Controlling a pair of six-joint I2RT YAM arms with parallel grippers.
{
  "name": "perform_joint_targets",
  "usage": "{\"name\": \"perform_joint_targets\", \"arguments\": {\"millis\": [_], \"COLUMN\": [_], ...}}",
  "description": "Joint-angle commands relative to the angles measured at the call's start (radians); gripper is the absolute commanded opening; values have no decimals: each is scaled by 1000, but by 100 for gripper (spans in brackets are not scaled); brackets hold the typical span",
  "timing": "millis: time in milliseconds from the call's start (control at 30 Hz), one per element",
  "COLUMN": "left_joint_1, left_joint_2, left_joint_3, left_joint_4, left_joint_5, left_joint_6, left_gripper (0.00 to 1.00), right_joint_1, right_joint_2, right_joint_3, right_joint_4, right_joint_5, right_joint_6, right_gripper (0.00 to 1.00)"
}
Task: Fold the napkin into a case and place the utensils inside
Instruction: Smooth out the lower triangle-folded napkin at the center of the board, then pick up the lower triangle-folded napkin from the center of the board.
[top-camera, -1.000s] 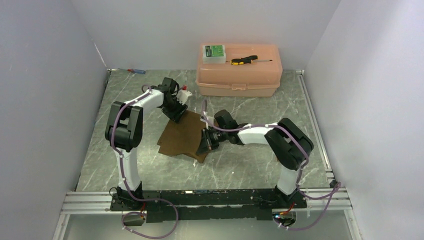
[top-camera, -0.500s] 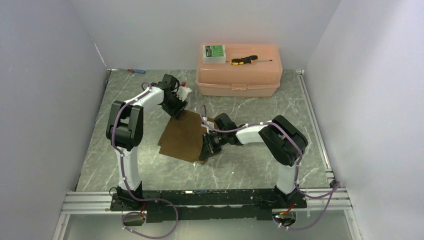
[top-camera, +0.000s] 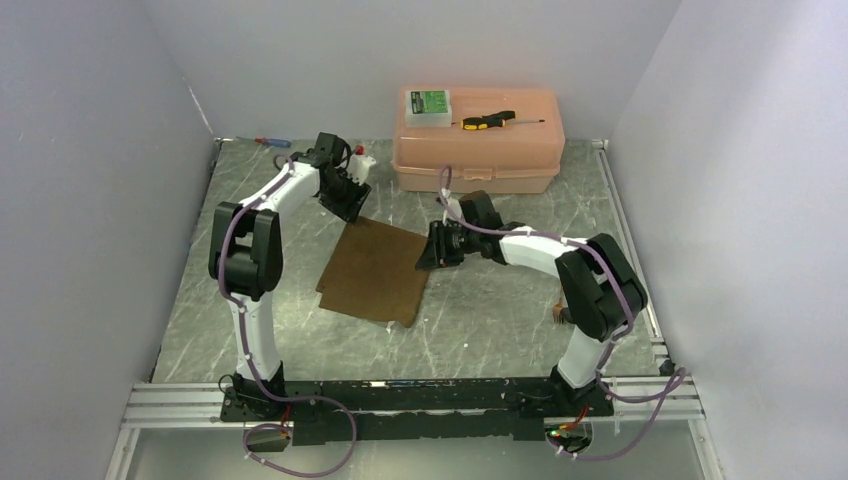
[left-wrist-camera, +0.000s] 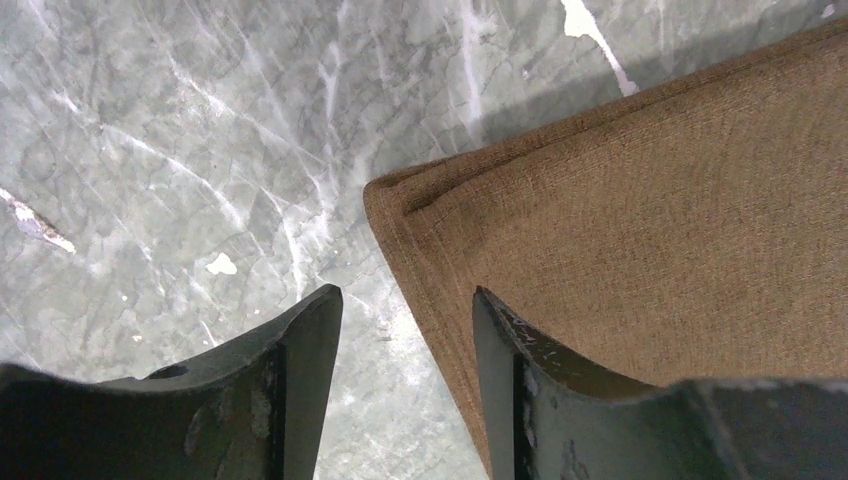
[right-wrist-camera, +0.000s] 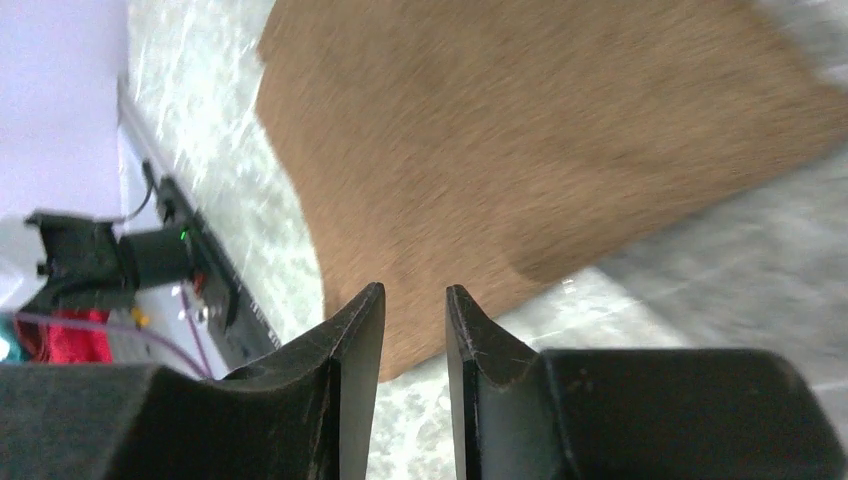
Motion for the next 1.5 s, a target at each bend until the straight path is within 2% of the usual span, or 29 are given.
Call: {"name": "perform_joint_targets", "arguments": {"millis": [0,267,467,600,733,800,900,967,1067,1167,1200,1333,1467], "left_joint_1": [1,2,15,24,33,42,72,96,110,109,109,82,-7], "left_joint_2": [11,148,200,178,100,64,10,-40,-119,-152,-150,-105,-39], "left_joint_3": [25,145,143,119,124,163,230,232,157,92,88,115,158], "left_joint_4": [39,77,124,134,110,53,-70,-117,-124,-111,-112,-106,-106], "left_joint_5": [71,11,-49,-35,-13,15,84,133,177,186,193,233,241], "left_joint_6": [3,-9,-29,-66,-88,-91,-92,-87,-56,-45,-49,-85,-87], "left_gripper": [58,57,54,58,69,76,82,84,85,83,83,81,80], "right_joint_1": [-31,-65,-77,-51,26,96,257,344,422,491,503,521,544], "right_joint_2": [50,189,186,133,27,-43,-170,-249,-324,-384,-395,-385,-347], "right_joint_3": [83,170,171,161,127,88,-43,-131,-243,-328,-339,-336,-311], "right_joint_4": [-31,-20,-6,-1,-17,-25,26,59,97,148,155,156,164], "right_joint_5": [133,222,277,293,366,407,559,636,670,727,736,714,701], "right_joint_6": [10,39,6,-37,-133,-210,-385,-482,-608,-736,-771,-869,-940], "right_gripper": [31,17,16,26,31,33,38,41,45,67,70,70,70]}}
